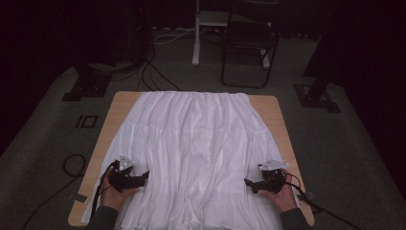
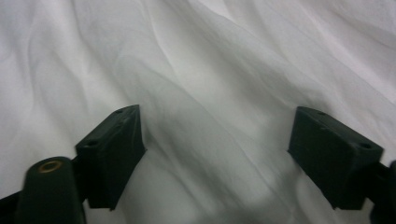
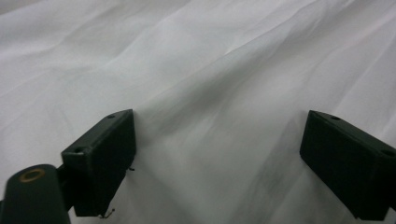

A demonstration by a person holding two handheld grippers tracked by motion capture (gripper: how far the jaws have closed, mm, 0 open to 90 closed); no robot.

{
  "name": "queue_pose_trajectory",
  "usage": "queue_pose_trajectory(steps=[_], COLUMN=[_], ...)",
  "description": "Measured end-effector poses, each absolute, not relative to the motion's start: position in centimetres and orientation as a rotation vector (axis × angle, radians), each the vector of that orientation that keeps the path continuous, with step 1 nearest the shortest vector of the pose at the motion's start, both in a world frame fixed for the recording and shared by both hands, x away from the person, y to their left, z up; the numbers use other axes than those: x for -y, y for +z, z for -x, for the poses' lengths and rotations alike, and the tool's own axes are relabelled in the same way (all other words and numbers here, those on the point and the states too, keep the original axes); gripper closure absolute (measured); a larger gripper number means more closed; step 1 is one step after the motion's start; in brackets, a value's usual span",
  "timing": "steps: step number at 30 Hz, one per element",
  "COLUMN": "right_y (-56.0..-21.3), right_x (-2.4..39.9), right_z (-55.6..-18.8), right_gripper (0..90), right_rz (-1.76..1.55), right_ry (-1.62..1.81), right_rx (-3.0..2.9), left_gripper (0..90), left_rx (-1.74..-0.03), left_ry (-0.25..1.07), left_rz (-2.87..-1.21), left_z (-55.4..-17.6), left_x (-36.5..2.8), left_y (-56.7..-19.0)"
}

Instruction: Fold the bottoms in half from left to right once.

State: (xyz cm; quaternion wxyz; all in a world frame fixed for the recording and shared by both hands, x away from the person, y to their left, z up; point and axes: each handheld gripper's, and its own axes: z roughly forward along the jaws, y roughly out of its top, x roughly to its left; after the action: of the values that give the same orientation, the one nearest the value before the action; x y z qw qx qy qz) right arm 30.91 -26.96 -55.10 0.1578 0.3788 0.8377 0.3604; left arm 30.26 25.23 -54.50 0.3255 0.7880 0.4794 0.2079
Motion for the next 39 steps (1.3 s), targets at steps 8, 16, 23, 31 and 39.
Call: queue_pose_trajectory(steps=[8,16,23,31,39], right_y=[-55.1,-55.1,-55.1,-55.1,-55.1], right_x=[27.1,26.9,26.9,26.9,26.9], right_z=[-31.0,-30.9,-30.8,-30.8,-30.8], right_gripper=[9.7,10.0,10.1,10.1,10.1], right_rz=[-1.092,-1.093,-1.096,-1.097,-1.097], right_ry=[1.046,1.029,1.028,1.028,1.028], right_rx=[-2.396,-2.387,-2.386,-2.385,-2.385], left_gripper=[16.9,28.2,24.8,17.1,14.3], left_rx=[-1.266,-1.295,-1.367,-1.615,-1.597], left_ry=[0.548,0.571,0.684,0.595,0.567], left_rz=[-2.061,-2.031,-1.900,-1.753,-1.827], left_z=[-30.3,-30.2,-28.9,-27.6,-27.3], left_x=[-25.2,-25.4,-29.2,-35.9,-34.5], left_y=[-54.5,-54.2,-51.6,-53.5,-54.2])
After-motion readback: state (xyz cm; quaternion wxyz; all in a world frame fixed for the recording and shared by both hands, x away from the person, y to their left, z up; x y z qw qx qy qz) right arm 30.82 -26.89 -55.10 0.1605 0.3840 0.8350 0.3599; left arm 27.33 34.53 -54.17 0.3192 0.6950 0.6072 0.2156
